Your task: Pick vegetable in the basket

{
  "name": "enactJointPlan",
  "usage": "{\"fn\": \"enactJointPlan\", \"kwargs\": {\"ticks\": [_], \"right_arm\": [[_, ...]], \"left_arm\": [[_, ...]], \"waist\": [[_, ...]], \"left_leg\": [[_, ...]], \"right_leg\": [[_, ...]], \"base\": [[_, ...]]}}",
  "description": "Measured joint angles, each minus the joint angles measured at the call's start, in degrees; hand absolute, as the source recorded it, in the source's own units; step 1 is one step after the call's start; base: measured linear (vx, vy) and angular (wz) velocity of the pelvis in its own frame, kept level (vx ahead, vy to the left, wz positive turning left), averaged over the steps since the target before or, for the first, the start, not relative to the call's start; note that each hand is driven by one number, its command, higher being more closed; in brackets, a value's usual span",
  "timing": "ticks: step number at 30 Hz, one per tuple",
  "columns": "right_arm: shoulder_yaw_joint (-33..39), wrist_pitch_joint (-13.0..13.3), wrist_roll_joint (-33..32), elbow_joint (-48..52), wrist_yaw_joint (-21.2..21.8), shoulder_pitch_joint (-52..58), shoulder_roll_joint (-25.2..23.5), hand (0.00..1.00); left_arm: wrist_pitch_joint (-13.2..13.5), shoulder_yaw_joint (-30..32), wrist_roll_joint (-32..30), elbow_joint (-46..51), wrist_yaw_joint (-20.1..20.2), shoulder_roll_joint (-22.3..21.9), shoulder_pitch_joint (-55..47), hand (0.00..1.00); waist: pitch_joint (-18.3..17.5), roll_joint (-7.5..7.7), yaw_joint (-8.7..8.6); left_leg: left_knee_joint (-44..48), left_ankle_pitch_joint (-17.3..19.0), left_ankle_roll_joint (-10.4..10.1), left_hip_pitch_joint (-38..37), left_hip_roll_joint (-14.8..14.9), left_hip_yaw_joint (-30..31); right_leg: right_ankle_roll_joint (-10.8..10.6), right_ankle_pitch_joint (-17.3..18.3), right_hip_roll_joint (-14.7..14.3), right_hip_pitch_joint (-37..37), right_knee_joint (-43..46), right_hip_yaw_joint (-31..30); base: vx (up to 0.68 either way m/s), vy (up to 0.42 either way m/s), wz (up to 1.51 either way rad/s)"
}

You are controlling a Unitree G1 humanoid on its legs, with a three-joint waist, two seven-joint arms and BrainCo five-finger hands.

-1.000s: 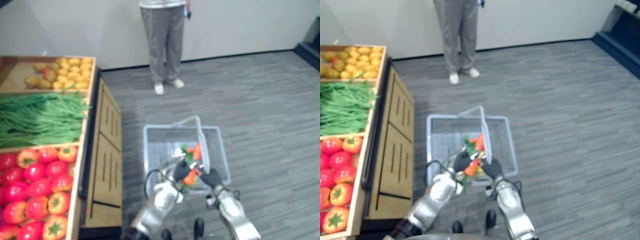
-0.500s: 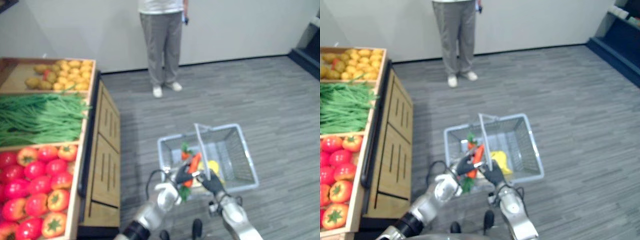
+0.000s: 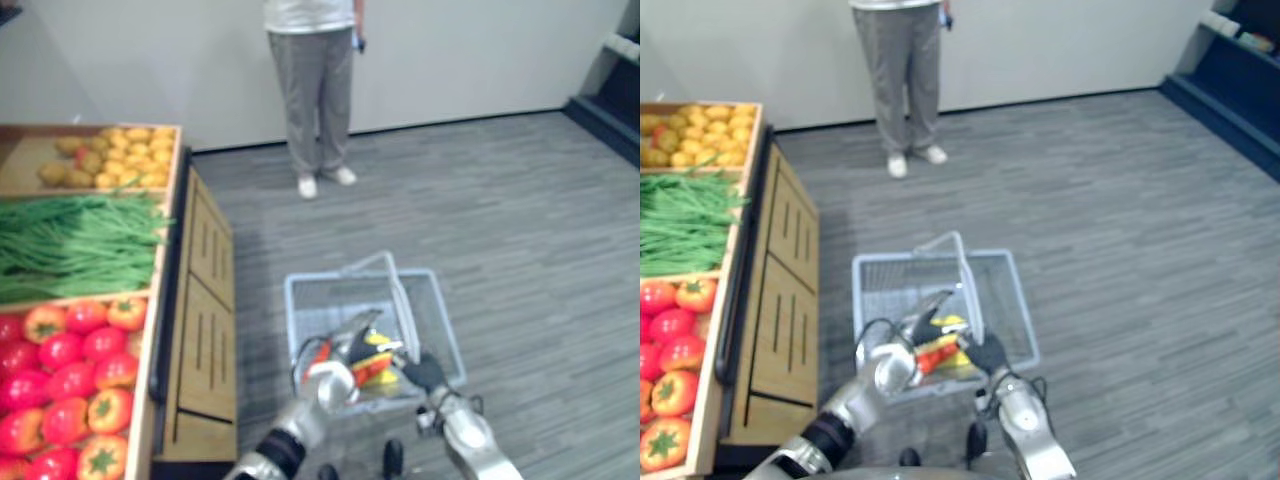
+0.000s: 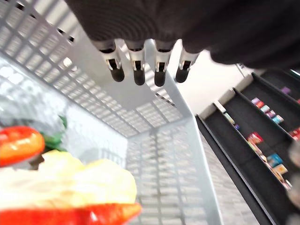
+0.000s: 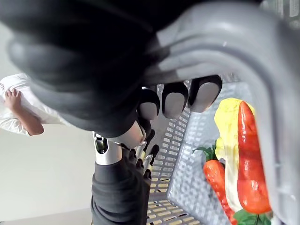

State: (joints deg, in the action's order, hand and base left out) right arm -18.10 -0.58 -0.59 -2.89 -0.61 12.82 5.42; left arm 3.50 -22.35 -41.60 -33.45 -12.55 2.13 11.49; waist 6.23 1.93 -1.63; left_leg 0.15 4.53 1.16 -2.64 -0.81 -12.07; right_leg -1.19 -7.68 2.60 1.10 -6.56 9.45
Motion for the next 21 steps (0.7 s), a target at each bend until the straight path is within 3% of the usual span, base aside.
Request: {"fn": "enactJointPlan", "kwargs": {"ticks": [2, 8, 12, 16, 21], "right_arm": [[3.11, 0.07, 0.31, -1.09, -0.2, 1.2, -1.81, 1.0], [14.09, 0.04, 0.74, -7.55, -3.91, 1.14, -5.66, 1.0], [20.63, 0.05, 0.74, -9.46, -8.61, 1.12, -6.01, 1.0], [24.04, 0.35, 0.93, -11.36, -9.44, 0.55, -6.14, 1.0], [30.97, 0.61, 3.2, -19.68, -11.12, -1.01, -6.18, 1.0]], "left_arm": [[-1.6, 5.22, 0.78, 0.77, -0.83, 0.59, -0.44, 0.0], [-1.1, 12.76, 6.15, 14.85, -3.34, 2.44, -7.34, 0.0], [-1.07, 15.6, 7.79, 16.06, -5.01, 3.33, -9.32, 0.0], [-0.95, 16.69, 7.8, 17.1, -5.09, 3.26, -9.73, 0.0], [-0.97, 23.27, 11.83, 14.85, -5.14, 3.06, -12.39, 0.0]], "waist": [[0.02, 0.01, -0.09], [0.09, -0.16, 0.15], [0.07, -0.25, 0.02], [0.03, -0.3, -0.04], [-0.1, -0.53, 0.02]], "left_leg": [[-0.04, 0.08, -0.17, -0.2, 0.13, -0.09], [-0.14, 0.1, -0.39, -0.28, 0.25, 0.27], [-0.31, 0.01, -0.38, -0.34, 0.22, 0.36], [-1.07, -0.43, -0.5, -0.56, 0.15, 0.67], [-1.39, -0.92, -0.46, -0.68, 0.17, 1.29]], "right_leg": [[-0.02, 0.04, -0.13, -0.17, 0.0, -0.06], [-0.01, 0.17, -0.22, -0.39, 0.01, 0.41], [-0.01, 0.17, -0.17, -0.43, 0.01, 0.61], [-0.01, 0.17, -0.14, -0.43, 0.01, 1.0], [0.1, 0.25, -0.16, -0.63, 0.01, 1.6]], "base": [[0.0, 0.016, -0.03], [0.0, 0.008, 0.03], [0.0, 0.0, 0.0], [0.0, 0.013, 0.04], [0.0, 0.014, 0.06]]}}
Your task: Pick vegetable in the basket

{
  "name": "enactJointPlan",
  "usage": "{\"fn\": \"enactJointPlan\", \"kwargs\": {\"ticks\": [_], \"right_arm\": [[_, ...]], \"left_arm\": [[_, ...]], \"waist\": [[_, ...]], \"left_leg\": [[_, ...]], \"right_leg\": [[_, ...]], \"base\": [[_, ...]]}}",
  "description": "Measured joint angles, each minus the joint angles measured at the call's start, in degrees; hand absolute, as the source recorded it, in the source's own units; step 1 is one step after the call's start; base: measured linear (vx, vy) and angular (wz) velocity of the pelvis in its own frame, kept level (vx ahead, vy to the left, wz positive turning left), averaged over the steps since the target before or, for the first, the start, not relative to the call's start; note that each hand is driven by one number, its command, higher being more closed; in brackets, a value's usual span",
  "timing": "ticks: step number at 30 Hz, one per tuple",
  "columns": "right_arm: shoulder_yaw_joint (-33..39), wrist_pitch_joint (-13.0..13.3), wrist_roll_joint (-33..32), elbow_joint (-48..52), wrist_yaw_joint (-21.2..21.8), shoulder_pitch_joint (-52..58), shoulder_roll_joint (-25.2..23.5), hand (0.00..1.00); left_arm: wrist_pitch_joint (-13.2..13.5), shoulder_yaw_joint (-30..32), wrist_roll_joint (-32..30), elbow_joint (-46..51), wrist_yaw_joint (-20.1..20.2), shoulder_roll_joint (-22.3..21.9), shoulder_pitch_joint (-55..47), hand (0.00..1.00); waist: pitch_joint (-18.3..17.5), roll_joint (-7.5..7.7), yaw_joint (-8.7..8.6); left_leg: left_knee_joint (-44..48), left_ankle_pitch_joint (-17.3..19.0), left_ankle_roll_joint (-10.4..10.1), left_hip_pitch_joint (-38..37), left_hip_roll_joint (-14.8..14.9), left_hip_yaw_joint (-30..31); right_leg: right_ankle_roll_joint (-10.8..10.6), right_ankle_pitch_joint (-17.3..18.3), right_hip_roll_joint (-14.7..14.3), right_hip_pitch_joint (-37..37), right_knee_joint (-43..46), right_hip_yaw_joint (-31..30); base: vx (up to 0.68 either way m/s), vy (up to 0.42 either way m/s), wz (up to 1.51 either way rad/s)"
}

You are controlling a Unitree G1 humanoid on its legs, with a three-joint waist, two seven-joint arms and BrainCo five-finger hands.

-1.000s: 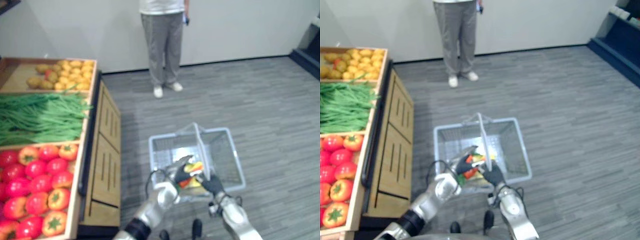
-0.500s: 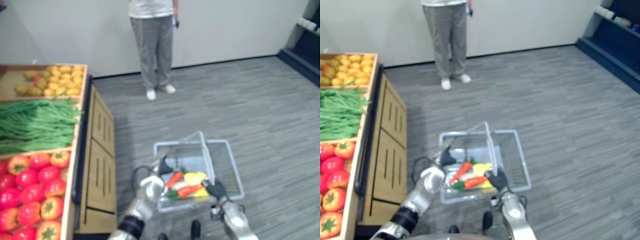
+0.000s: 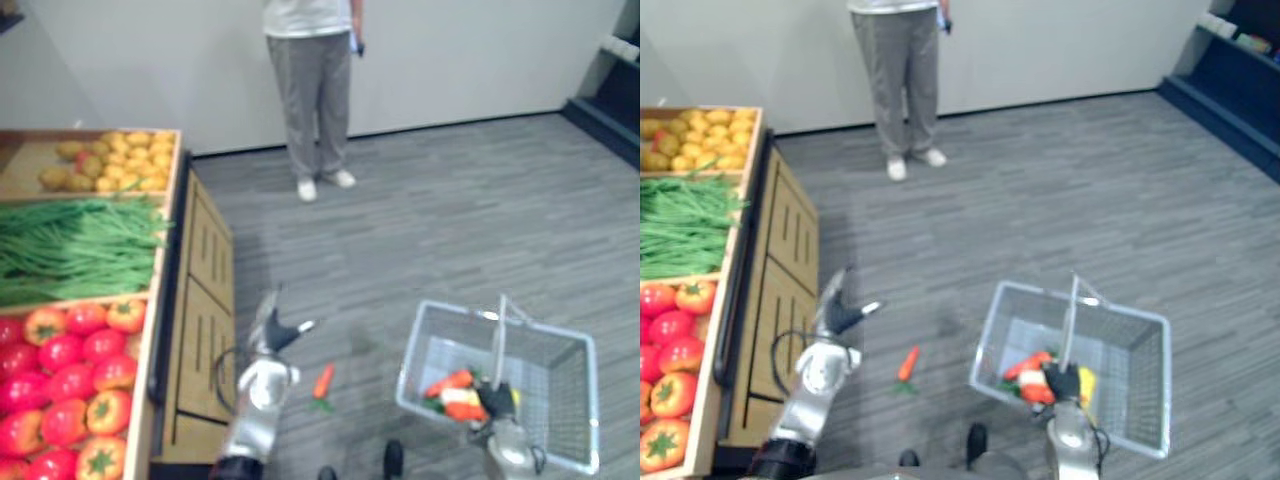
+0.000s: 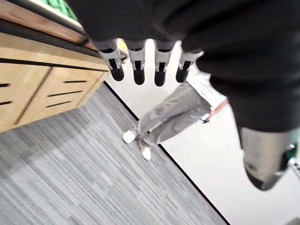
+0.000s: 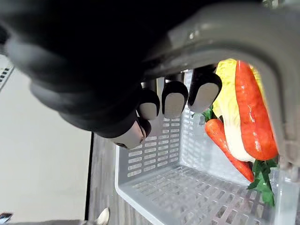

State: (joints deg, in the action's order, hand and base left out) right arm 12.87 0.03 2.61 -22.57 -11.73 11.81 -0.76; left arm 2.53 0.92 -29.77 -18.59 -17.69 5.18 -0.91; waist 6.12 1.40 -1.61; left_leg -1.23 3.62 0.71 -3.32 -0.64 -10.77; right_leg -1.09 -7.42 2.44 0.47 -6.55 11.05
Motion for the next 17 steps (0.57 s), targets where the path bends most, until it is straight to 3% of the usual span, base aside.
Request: {"fn": "enactJointPlan", "kwargs": {"ticks": [3, 8, 17], "right_arm": [[3.23, -0.61, 1.35, -5.35, -0.76, -0.66, 0.02, 1.0], [4.75, -1.35, 2.34, -12.78, -1.39, -0.59, 0.21, 1.0], [7.09, -1.41, 4.26, -21.46, 0.35, -2.94, 2.32, 1.0]], "left_arm": [[-0.09, 3.58, 4.65, -8.83, 0.88, 0.53, -1.01, 0.0], [-0.68, 9.84, 12.44, -31.43, 5.5, 1.32, -1.61, 0.0], [-2.78, 15.78, 13.84, -38.85, 9.93, 0.99, -4.22, 0.0]], "waist": [[-0.05, -0.08, 0.01], [-0.06, -0.08, 0.04], [-0.25, -0.37, 0.09]], "left_leg": [[-0.6, -0.13, -0.22, -1.14, 0.02, 0.08], [-0.57, 0.29, -0.81, -1.88, 0.24, -1.26], [-0.61, 0.44, -1.0, -2.37, 0.5, -2.14]], "right_leg": [[-0.03, 0.29, -0.07, -0.86, -0.01, 0.09], [0.06, 0.61, -0.37, -1.27, -0.01, -1.06], [0.49, 0.92, -0.65, -1.76, -0.01, -1.53]], "base": [[0.0, 0.006, 0.02], [-0.02, 0.014, -0.12], [0.0, 0.005, -0.02]]}}
